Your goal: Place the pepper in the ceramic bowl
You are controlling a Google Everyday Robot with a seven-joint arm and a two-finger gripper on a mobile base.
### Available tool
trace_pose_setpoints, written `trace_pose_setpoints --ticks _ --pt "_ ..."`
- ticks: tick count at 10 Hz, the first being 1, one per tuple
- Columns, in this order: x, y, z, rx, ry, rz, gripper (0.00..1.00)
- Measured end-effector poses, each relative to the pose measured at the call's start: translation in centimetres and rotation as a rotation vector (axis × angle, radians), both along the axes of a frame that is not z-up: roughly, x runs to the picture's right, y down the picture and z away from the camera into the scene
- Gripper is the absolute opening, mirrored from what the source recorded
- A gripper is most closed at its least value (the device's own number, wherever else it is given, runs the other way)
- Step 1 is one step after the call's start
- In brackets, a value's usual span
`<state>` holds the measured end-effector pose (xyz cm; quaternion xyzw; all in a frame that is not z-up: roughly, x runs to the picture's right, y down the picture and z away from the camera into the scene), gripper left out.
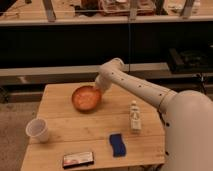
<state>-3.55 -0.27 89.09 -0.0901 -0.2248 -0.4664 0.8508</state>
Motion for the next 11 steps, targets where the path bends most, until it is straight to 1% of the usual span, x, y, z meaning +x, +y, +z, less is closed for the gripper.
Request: trace_pose_setpoints --ticks 4,11 --pt "-0.56 -0.02 0.3 0.0 0.003 0.009 0.01" --pt "-0.46 -0.29 0.83 0.0 0.015 0.027 0.01"
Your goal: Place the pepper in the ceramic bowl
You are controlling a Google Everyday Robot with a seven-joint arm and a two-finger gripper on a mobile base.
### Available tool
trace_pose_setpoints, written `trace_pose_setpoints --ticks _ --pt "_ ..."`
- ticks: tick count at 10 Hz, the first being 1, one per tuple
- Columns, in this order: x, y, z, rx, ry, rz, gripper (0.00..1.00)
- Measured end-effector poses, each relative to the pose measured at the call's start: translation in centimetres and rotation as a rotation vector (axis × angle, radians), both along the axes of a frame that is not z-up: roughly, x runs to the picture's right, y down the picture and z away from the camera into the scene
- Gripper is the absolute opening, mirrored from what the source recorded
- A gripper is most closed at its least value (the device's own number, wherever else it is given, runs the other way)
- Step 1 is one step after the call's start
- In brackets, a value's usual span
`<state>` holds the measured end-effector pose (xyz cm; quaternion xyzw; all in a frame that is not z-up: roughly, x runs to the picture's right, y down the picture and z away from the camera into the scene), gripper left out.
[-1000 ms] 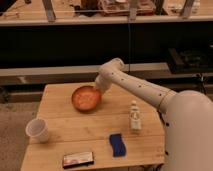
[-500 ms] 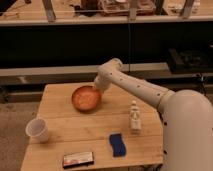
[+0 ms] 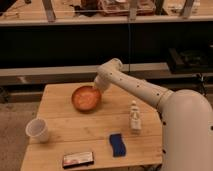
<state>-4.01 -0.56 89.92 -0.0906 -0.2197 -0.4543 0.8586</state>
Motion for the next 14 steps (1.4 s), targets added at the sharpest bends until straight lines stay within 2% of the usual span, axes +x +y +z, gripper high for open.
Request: trace_pose_setpoints --ticks 9,12,14 --pt "0.05 -0.27 0.46 -0.001 0.013 0.018 0.02" --pt "0.07 -0.36 0.57 -0.001 0.017 0.023 0.22" --pt "0.13 -0.38 0.67 -0.002 0.021 0.026 0.23"
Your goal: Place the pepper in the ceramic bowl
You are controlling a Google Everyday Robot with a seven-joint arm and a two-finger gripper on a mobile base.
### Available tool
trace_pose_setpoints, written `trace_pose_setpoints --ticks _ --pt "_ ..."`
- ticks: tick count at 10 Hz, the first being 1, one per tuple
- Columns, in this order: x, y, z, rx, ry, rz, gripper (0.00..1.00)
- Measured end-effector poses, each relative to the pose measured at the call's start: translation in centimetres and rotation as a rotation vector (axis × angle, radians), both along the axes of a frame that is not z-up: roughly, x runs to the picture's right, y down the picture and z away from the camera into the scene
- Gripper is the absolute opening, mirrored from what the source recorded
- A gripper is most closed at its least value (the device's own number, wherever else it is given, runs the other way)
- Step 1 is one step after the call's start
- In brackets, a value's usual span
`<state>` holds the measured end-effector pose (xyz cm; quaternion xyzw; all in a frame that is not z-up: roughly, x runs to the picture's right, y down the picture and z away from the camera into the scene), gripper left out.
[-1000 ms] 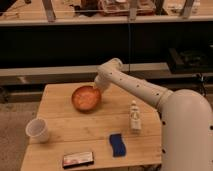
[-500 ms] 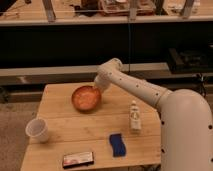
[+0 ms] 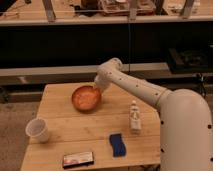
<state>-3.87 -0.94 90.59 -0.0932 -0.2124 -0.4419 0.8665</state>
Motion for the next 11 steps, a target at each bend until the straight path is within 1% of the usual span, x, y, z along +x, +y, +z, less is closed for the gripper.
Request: trace_pose_setpoints --ticks 11 --pt "0.2 -0.26 0.44 -0.001 0.013 0.014 0.23"
